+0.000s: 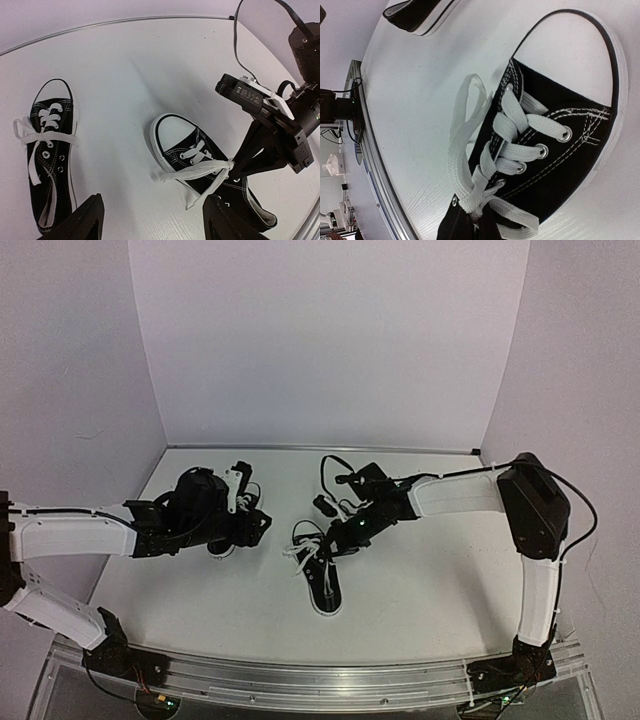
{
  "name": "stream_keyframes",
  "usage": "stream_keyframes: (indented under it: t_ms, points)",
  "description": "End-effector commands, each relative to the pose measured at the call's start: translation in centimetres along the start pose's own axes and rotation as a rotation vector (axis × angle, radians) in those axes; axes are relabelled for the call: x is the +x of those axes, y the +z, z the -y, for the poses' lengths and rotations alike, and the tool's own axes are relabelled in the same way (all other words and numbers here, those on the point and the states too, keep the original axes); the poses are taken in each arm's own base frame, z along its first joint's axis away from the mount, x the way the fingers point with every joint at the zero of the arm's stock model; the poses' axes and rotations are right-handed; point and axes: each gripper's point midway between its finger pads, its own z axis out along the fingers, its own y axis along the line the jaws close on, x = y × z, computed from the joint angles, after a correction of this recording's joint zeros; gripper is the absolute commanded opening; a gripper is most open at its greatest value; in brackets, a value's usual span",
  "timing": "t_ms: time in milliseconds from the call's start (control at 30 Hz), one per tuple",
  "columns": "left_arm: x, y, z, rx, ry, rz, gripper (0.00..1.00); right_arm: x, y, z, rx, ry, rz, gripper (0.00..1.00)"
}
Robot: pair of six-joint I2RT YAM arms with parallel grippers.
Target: Tie the shoes
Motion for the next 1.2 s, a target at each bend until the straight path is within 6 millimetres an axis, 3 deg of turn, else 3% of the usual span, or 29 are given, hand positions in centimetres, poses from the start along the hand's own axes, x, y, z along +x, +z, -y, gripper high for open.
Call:
stream_keyframes:
  t_ms: [0, 133, 233, 433, 667, 800, 1167]
  points:
    - [-2.2, -2.4, -2.3, -0.1, -0.02, 0.089, 0.73, -4.6, -1.5, -4.1, -0.109, -0.053, 0.09, 0.0]
    - [-2.7, -3.3, -3.8, -0.149, -0.071, 0.109, 0.74, -9.9, -3.2, -5.4, -0.1, -0.026, 0.267, 0.0]
    - [-2.6, -3.6, -4.7, -0.194, -0.093, 0.101, 0.74, -12.7, -3.8, -5.6, -0.112, 0.035, 0.381, 0.0]
    - [-3.1, -4.4, -5.3, -0.209, -0.098, 0.127, 0.74, -15.8, -2.5, -5.1, -0.137, 0.09, 0.45, 0.0]
    - [-3.8, -4.9, -6.1, -0.243, -0.118, 0.157, 0.78, -16.8, 2.4, -2.0, -0.15, 0.159, 0.421, 0.0]
    - [-3.8, -4.9, -6.2, -0.244, -0.13, 0.161, 0.83, -16.8, 3.8, -1.2, -0.171, 0.21, 0.43, 0.0]
    - [-3.4, -4.4, -6.3, -0.241, -0.129, 0.154, 0.87, -16.4, 4.9, -3.2, -0.255, 0.229, 0.412, 0.04]
